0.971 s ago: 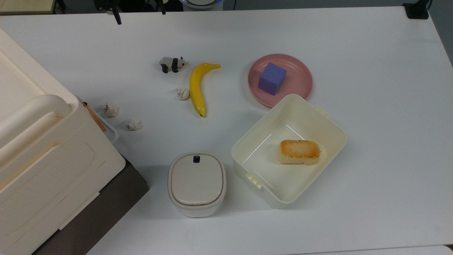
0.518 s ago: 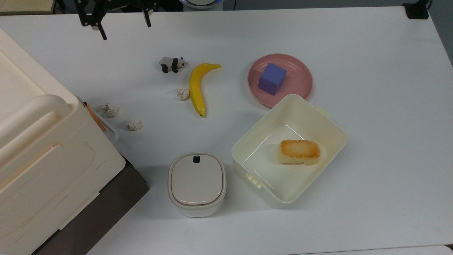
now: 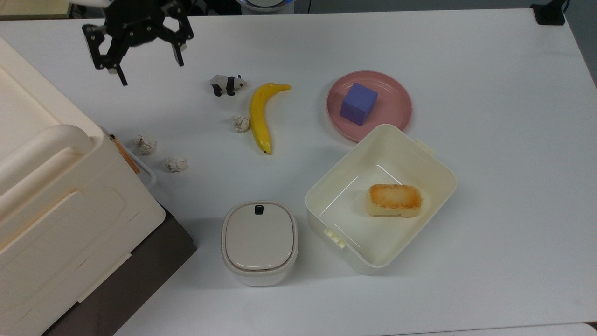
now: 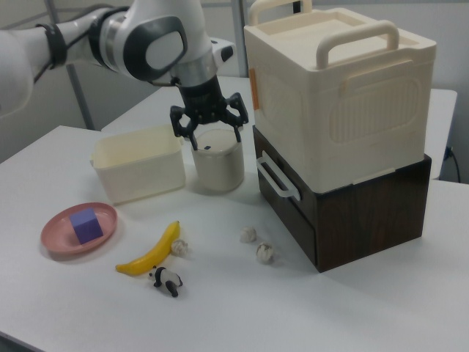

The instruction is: Slide open the drawer

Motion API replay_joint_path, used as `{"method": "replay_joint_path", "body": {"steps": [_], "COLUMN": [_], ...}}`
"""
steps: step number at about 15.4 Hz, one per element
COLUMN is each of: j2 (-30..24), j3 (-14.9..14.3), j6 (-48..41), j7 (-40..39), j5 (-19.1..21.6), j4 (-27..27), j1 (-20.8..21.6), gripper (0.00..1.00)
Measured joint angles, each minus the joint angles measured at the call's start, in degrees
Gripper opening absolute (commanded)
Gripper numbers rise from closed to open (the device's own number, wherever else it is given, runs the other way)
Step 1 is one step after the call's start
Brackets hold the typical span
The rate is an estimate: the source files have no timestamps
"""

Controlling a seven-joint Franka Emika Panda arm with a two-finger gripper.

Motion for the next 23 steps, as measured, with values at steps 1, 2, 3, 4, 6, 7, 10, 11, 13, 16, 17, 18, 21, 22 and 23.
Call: {"method": "replay_joint_path", "body": {"steps": [1, 2, 3, 4, 6, 7, 10, 11, 13, 16, 17, 18, 21, 22, 23], "j2": [1.27, 2.43, 3.45, 4.55, 7.09, 7.64, 8.07, 8.12, 8.71, 10.53, 10.90, 11.15, 11.65, 11.83, 11.99], "j3": [0.00, 0.00, 0.00, 0.00, 0.01, 0.01, -0.14, -0.40, -1.17, -1.73, -1.72, -1.72, -1.72, -1.72, -1.72], "j6": [1.45, 3.01, 4.27, 5.47, 7.98, 8.51, 9.24, 9.89, 12.80, 14.54, 14.55, 14.55, 14.55, 14.55, 14.55], "j7": [-0.09, -0.14, -0.15, -0.15, -0.15, -0.15, -0.15, -0.15, -0.15, -0.16, -0.16, -0.16, -0.15, -0.15, -0.15], "j5": [-1.52, -2.73, -3.43, -3.82, -4.00, -4.01, -5.46, -6.16, -6.96, -7.27, -7.96, -9.13, -11.84, -12.02, -12.05], "j4": [-0.11, -0.19, -0.26, -0.28, -0.25, -0.22, -0.12, -0.12, -0.20, -0.45, -0.61, -0.75, -1.17, -1.22, -1.23], "j1": [0.00, 0.01, 0.00, 0.01, 0.04, 0.04, -0.05, -0.08, -0.10, -0.05, 0.08, 0.24, 0.70, 0.71, 0.71], "gripper": [1.00, 1.00, 1.00, 1.00, 1.00, 1.00, 1.00, 1.00, 1.00, 1.00, 1.00, 1.00, 1.00, 1.00, 1.00]}}
